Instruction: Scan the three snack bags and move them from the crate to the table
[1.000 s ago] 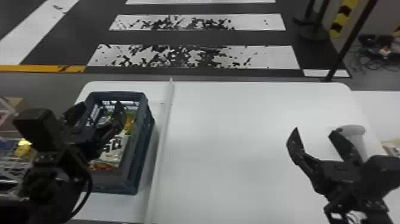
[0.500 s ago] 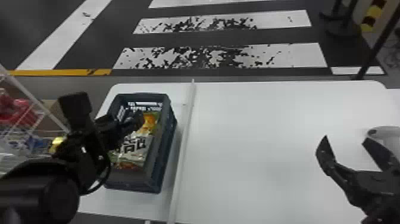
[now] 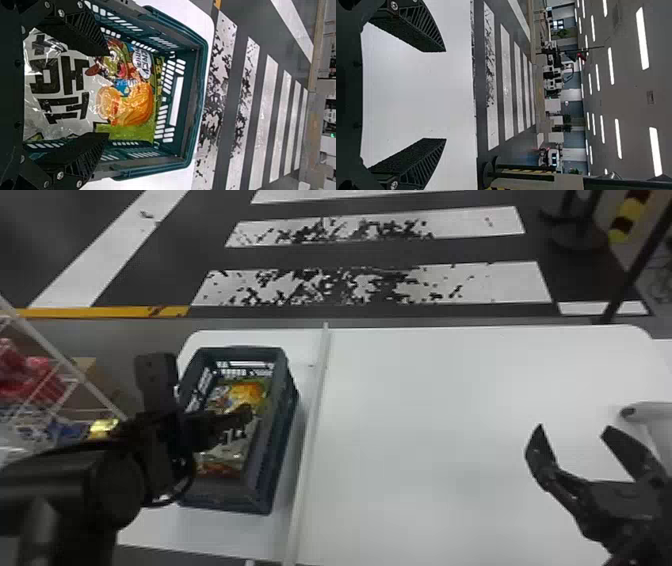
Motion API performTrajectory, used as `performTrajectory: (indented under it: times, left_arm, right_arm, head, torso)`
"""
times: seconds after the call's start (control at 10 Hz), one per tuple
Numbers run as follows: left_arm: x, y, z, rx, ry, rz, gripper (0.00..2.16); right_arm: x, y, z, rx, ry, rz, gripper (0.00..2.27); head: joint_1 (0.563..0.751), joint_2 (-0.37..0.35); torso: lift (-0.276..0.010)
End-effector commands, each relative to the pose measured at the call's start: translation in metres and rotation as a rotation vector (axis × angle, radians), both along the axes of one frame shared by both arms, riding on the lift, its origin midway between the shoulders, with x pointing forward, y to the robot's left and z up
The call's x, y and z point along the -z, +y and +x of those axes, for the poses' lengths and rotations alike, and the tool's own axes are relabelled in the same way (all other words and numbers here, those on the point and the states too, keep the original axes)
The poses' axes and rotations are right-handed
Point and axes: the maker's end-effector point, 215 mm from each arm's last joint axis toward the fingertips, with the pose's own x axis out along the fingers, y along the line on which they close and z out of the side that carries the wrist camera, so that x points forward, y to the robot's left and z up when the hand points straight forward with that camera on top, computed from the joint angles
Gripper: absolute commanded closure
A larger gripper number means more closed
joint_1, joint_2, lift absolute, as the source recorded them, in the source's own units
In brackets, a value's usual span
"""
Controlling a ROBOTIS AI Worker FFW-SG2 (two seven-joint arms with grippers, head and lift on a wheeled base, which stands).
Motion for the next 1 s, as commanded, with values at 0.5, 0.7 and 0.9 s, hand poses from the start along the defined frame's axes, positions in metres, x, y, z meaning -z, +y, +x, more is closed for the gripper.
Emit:
performTrajectory:
  times: [0.5, 0.7, 0.9]
  left_arm:
    - [0.038, 0.006, -0.007, 0.009, 0.142, 0.014, 0.35]
    - [0.044, 0.007, -0.010, 0.013, 0.156, 0.006, 1.07]
    - [0.046, 0.006, -0.018, 0.018, 0.181, -0.025, 1.82]
  right_arm:
    - [0.016, 0.007, 0.002, -0.019, 0.035, -0.004, 0.09]
    - [0.018, 0.011, 0.001, -0.023, 0.042, -0.004, 0.09]
    - [0.021, 0.013, 0.000, -0.026, 0.052, -0.004, 0.09]
  head:
    - [0.695, 0.208]
    - [0.695, 0.208]
    - [0.695, 0.215]
  torso:
    - [-0.062]
    - [-0.062]
    - [-0.062]
